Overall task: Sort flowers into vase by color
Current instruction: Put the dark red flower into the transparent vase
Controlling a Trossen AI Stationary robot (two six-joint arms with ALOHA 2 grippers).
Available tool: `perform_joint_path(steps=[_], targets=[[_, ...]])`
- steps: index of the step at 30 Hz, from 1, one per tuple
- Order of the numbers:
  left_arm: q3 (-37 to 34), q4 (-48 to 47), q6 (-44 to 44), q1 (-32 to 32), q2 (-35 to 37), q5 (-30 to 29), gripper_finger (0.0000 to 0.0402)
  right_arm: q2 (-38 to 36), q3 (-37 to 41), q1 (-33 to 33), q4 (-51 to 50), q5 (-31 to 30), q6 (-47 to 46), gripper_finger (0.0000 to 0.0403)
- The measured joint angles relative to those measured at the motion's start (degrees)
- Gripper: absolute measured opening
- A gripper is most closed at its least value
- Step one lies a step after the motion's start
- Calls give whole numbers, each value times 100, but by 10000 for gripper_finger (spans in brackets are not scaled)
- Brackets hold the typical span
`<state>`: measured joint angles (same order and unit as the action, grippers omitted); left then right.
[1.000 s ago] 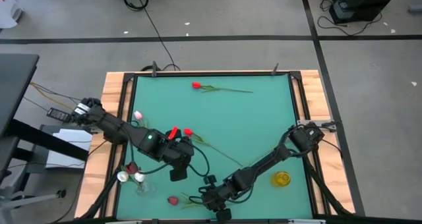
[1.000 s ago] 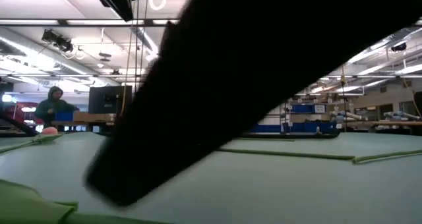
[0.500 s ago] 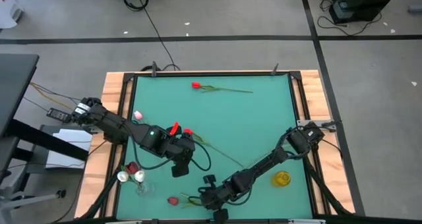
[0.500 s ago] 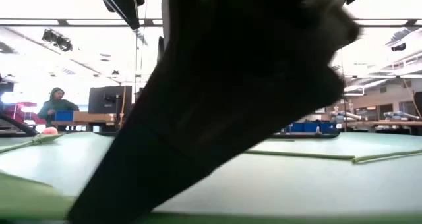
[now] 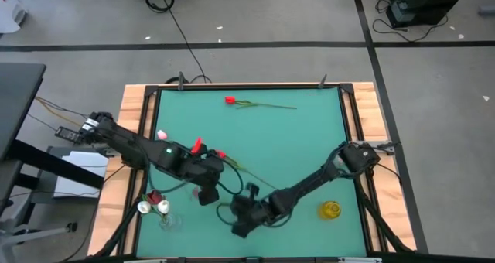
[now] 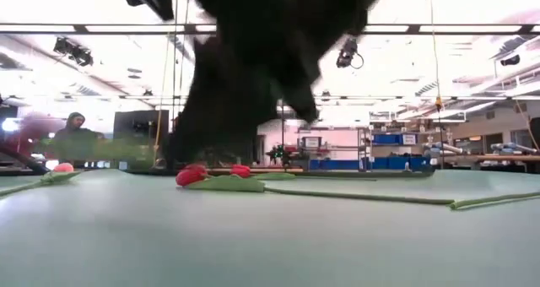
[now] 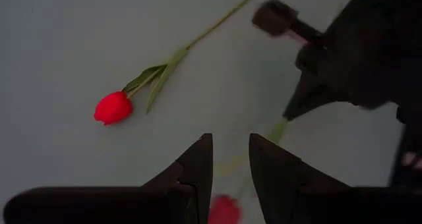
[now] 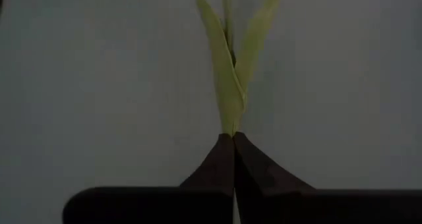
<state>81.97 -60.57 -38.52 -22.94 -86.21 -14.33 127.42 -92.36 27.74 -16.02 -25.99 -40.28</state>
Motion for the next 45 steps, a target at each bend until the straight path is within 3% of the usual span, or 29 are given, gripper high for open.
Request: perform_joint_path(steps=[5,12,17,21,25,29,32,38,45], targets=[[0,19,-273,15,609,-347,103,-507,-19,-136,-395,-1016,-659,3],[11,-9,-728,17,1613,-1349,103,-1220,-24,-418,-539,-2394,-1034,2],[11,-6,-857,6,2100,-1878,103,-1611,-22,-708,-354,-2691,-507,2],[10,1,-692,2,2173,-1966,115,-1838,-24,-940,297,-2324,338,2],[9,80,-684,28,2179,-2236,157,-2026,-22,-1150,1115,-1877,972,2],[9,128,-371,28,2177,-2937,201,-2095,-33,-1387,2085,-1008,1493,2],[9,268,-352,28,2191,-3145,219,-2077,-26,-1526,2574,-453,1642,2],[7,1080,278,18,2186,-3173,217,-2082,-26,-1719,2756,34,1866,2],[2,1608,679,-13,2188,-3145,186,-2082,-26,-1888,2818,361,2025,2]])
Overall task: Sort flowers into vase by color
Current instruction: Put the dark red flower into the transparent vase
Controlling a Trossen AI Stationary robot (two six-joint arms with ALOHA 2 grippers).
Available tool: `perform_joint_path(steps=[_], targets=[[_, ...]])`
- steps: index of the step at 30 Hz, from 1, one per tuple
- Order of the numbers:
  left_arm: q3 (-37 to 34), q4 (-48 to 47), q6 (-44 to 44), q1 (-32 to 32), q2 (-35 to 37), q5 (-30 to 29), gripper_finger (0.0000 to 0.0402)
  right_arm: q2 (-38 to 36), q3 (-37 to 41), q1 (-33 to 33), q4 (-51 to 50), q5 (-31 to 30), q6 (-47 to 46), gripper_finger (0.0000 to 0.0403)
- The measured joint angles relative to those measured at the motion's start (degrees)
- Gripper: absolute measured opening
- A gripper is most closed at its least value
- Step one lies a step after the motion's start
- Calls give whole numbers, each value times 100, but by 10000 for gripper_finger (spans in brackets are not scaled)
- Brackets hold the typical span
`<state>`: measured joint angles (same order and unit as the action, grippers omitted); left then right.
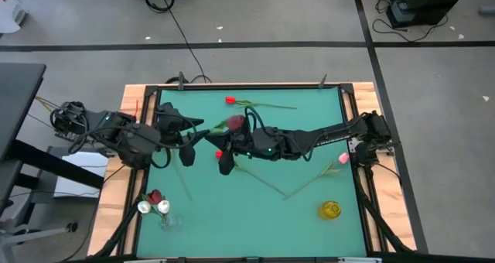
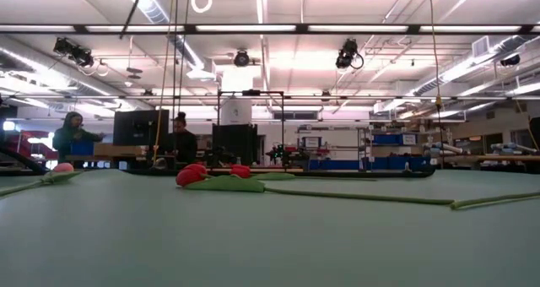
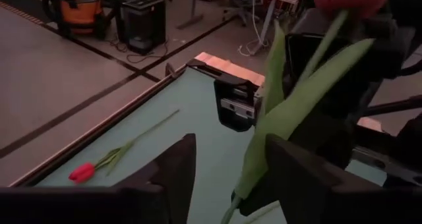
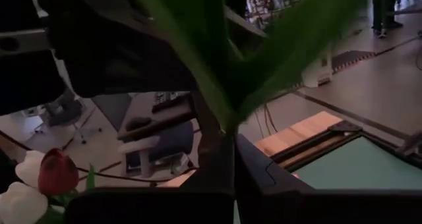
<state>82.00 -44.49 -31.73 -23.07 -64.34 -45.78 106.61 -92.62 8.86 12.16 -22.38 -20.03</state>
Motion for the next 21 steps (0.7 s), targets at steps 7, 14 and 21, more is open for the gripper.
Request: perform_joint_path(steps=[7,14,21], targets=[[0,-17,256,2,28,9,174,0,-2,-191,141,526,55,2],[0,-33,431,2,28,398,174,0,-2,-415,226,1011,42,2],[0,-35,687,130,28,409,156,0,-4,-598,241,1470,-93,2]])
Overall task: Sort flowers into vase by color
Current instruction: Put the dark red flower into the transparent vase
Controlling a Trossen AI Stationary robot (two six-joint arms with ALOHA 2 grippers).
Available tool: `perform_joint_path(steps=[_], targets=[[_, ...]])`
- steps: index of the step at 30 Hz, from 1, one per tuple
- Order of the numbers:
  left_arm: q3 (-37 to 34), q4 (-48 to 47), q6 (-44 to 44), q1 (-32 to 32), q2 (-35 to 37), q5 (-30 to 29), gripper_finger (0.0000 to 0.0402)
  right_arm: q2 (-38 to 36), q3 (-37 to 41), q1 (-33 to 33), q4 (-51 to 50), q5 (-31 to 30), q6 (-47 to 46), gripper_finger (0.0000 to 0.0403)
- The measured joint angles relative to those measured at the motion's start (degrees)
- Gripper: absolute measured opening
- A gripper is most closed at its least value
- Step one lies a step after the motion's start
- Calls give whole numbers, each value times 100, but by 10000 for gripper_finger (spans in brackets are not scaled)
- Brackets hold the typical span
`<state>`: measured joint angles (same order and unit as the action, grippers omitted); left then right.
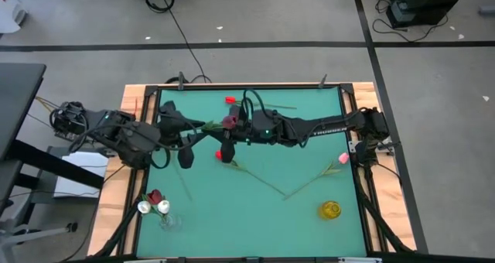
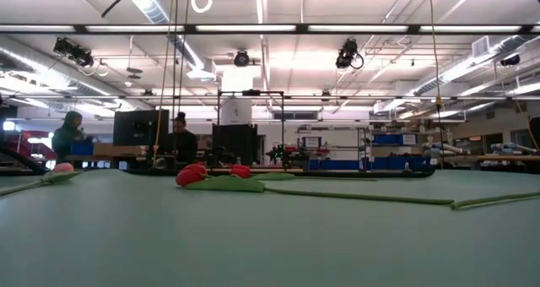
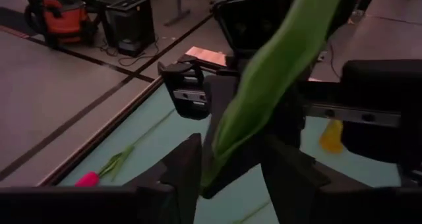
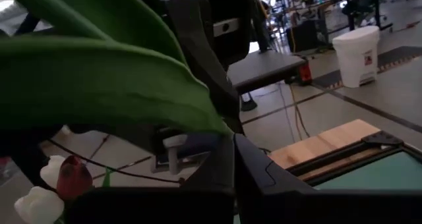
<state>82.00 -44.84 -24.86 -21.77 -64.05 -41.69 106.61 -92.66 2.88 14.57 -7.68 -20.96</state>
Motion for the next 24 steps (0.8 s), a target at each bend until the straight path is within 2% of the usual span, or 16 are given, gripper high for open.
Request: perform_joint_path(steps=[4,10,17,21,24], targets=[[0,2,108,232,0,111,105,0,0,-44,-2,165,-6,2],[0,7,355,637,0,794,16,0,0,-83,-7,284,-6,2],[-4,221,357,891,81,822,7,-107,-4,-196,-279,286,7,2],[-4,302,306,813,426,369,6,-314,-7,-359,-1104,219,-187,21],[-2,264,426,529,746,288,4,-464,-7,-446,-1843,108,-259,49]])
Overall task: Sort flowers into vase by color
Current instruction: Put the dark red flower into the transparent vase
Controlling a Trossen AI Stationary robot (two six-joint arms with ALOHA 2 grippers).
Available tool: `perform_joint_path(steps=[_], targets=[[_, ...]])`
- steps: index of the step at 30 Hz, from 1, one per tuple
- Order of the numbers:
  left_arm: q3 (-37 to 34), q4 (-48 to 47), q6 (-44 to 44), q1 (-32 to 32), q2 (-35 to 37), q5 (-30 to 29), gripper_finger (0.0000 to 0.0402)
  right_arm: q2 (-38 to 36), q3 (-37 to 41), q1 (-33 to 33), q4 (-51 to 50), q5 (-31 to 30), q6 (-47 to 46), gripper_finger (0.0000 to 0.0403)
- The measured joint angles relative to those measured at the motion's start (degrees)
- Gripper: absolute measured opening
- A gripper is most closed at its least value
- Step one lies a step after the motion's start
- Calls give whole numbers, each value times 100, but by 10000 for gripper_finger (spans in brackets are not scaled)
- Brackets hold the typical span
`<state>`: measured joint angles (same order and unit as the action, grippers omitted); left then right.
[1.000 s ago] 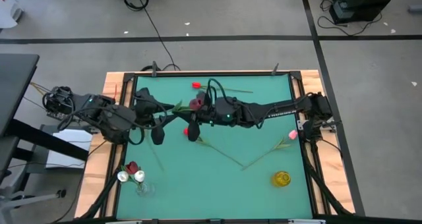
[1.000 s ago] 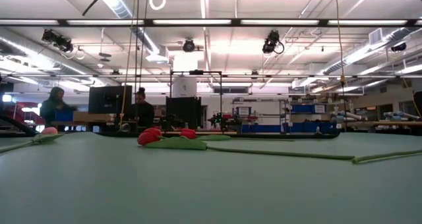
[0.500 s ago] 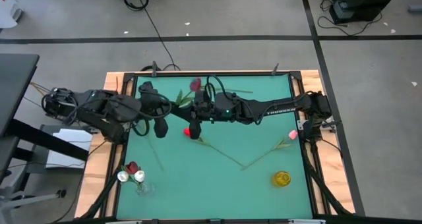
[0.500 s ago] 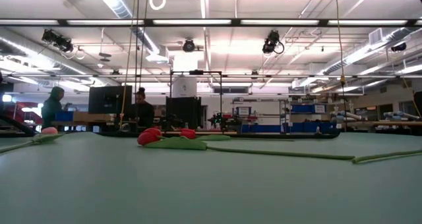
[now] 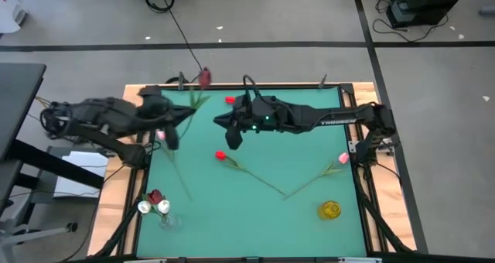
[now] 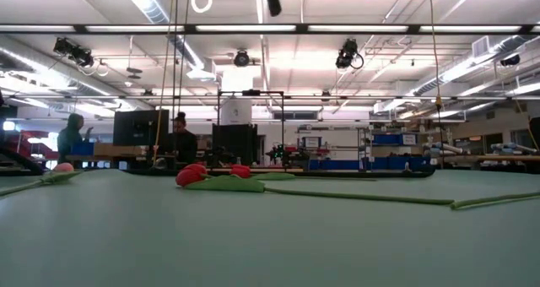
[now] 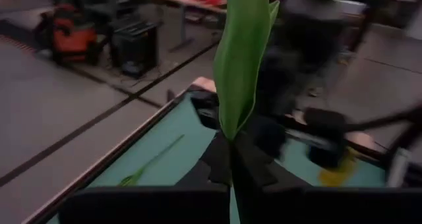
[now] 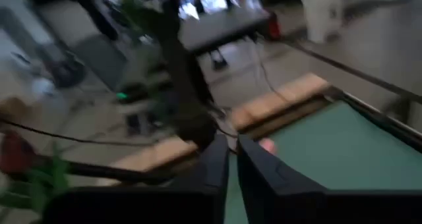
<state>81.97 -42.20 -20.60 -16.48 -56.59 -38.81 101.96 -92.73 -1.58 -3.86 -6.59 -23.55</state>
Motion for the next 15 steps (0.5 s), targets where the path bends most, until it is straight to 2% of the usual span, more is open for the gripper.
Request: perform_joint_path(steps=[5,9,15], targets=[[9,-419,310,-879,290,-106,1,-116,0,-40,-730,-51,-245,78],[-108,-632,329,-1716,326,-614,1,-132,4,-19,-1062,-322,-511,80],[-1402,-576,-389,-2833,1108,-1470,1,-137,4,11,-1214,-798,-982,79]])
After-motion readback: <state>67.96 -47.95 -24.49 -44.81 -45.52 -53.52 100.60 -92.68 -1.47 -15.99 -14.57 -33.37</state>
